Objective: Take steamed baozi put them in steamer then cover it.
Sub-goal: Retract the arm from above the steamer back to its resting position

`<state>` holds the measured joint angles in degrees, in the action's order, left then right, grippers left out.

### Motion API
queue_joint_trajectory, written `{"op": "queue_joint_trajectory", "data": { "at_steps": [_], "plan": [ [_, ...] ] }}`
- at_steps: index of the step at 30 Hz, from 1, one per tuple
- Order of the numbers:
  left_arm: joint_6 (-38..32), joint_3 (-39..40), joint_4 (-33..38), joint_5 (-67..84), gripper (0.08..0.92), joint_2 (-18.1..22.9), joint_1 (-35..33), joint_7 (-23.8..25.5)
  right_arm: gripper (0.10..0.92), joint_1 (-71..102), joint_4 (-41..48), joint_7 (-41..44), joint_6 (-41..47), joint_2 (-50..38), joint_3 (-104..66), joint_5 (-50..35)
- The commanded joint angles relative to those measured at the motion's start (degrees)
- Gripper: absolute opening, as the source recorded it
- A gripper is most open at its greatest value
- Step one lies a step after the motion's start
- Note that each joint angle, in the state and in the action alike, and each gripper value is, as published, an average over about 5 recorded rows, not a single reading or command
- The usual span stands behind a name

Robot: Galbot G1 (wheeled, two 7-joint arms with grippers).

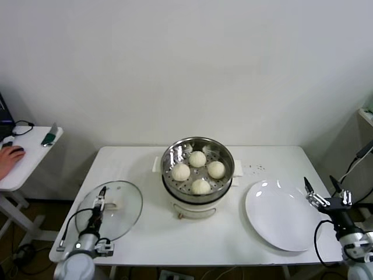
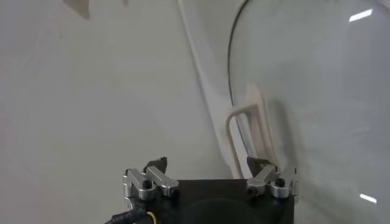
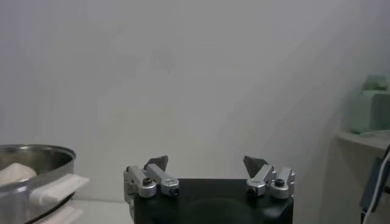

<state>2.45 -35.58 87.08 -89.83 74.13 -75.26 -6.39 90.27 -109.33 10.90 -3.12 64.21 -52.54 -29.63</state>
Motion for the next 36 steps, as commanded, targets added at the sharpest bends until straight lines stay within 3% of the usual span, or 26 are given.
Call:
{"op": "queue_joint_trajectory", "data": {
  "at_steps": [1, 15, 23, 30, 36],
  "plan": [
    [0.1, 0.2, -3.9, 2.3, 0.823, -0.1, 3.0, -0.5, 0.823, 0.9, 0.4, 1.6, -0.6, 0.7, -0.5, 2.0],
    [-0.1, 2.0, -3.6, 8.3, 0.797, 0.2, 3.5, -2.0, 0.823, 1.2, 2.1, 3.2, -1.8, 1.1, -1.1, 4.4],
    [0.1, 2.6, -4.5, 9.5, 0.580, 0.2, 4.4, -2.1, 0.823, 1.1, 2.9, 4.1, -2.3, 1.5, -0.8, 5.9],
    [-0.3, 2.7, -6.0, 10.2, 0.487, 0.5, 4.9, -1.9, 0.823, 1.1, 3.5, 4.5, -2.7, 1.9, -1.2, 6.3],
    [-1.0, 2.7, -6.0, 11.1, 0.322, 0.5, 4.6, -2.2, 0.823, 1.0, 3.8, 4.6, -3.0, 2.1, -1.4, 6.6]
  ]
}}
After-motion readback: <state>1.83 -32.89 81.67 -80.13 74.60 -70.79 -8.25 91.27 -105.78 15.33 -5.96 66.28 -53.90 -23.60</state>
